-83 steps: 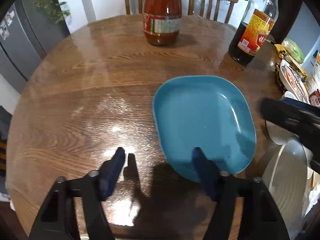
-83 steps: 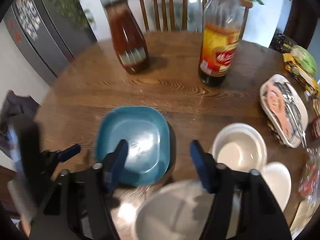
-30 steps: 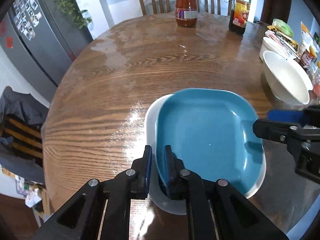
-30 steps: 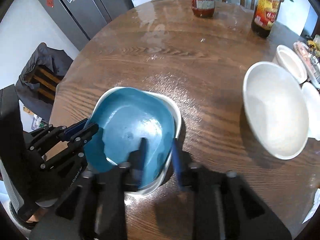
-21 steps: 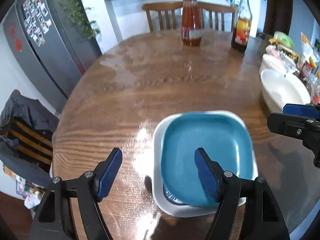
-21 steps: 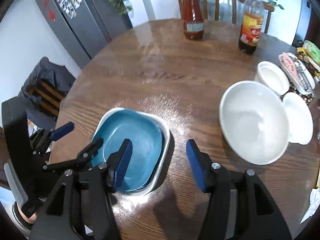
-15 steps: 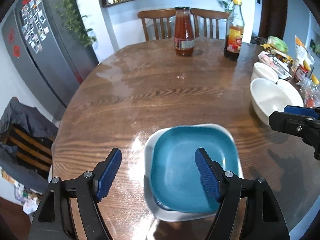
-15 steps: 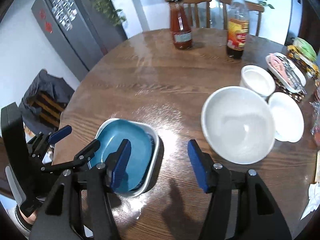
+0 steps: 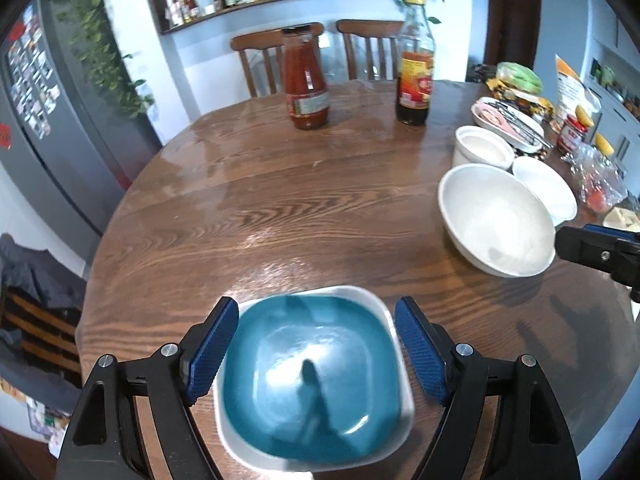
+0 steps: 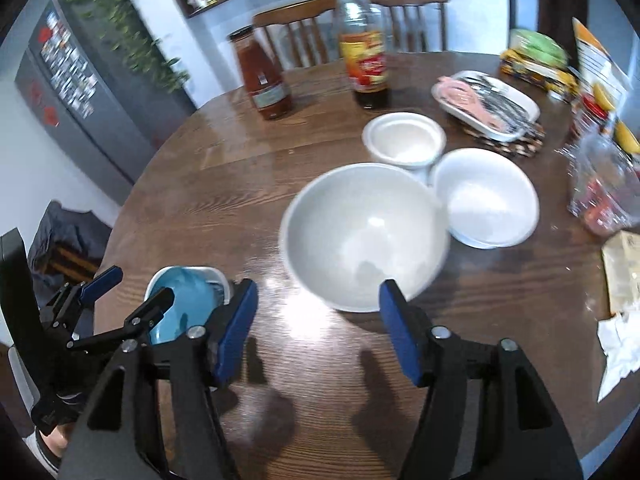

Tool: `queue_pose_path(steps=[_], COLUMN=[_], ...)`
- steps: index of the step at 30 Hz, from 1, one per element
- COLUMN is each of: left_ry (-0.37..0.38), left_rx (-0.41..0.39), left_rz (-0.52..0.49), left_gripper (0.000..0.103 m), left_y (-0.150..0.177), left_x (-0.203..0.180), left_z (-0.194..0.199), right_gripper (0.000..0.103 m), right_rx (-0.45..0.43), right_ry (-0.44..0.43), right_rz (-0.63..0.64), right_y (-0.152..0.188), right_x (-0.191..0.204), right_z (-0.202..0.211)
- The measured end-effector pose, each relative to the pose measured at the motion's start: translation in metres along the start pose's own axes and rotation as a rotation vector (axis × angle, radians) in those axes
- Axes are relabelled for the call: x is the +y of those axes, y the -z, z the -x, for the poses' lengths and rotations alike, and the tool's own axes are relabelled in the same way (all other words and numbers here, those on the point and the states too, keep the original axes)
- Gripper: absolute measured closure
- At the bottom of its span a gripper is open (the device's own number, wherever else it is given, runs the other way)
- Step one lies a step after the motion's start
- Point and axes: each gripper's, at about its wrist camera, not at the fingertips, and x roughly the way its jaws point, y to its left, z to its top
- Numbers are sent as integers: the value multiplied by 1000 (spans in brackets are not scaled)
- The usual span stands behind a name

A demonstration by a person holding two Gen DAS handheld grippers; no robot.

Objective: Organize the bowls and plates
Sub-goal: 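Move the left gripper to the large white bowl and grasp its rim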

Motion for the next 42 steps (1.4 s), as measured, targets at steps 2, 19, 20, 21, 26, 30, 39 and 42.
queue_pose_path(steps=[2, 19, 20, 21, 26, 30, 39, 42], left_ry=[12, 129, 129, 127, 133, 152, 187, 199], left_rx=[5, 121, 126, 133, 155, 174, 225, 222], left_rz=[-16, -25, -22, -19, -19, -22, -26, -31], left_gripper=[22, 18, 18, 18, 18, 18, 18, 19], left_y=[-3, -42, -44, -46, -57, -61, -58, -57], left_x=[-8, -56, -57, -59, -66, -71, -80, -83], left_z=[-2, -45, -48, -52, -72, -86, -109, -110], right_gripper=[30, 16, 16, 16, 16, 16, 20, 34], right_rx=[-15, 6, 6, 4, 2, 17, 36, 55], right_ry=[21, 81, 74, 65, 27, 11, -15, -39], right_rz=[-19, -270, -284, -300, -347, -349, -355, -371], right_y=[1, 30, 30, 31, 26, 15, 1, -1], right_x=[-12, -91, -95, -97, -101, -96, -88, -89], right_z=[5, 10, 10, 8, -5, -24, -57, -67])
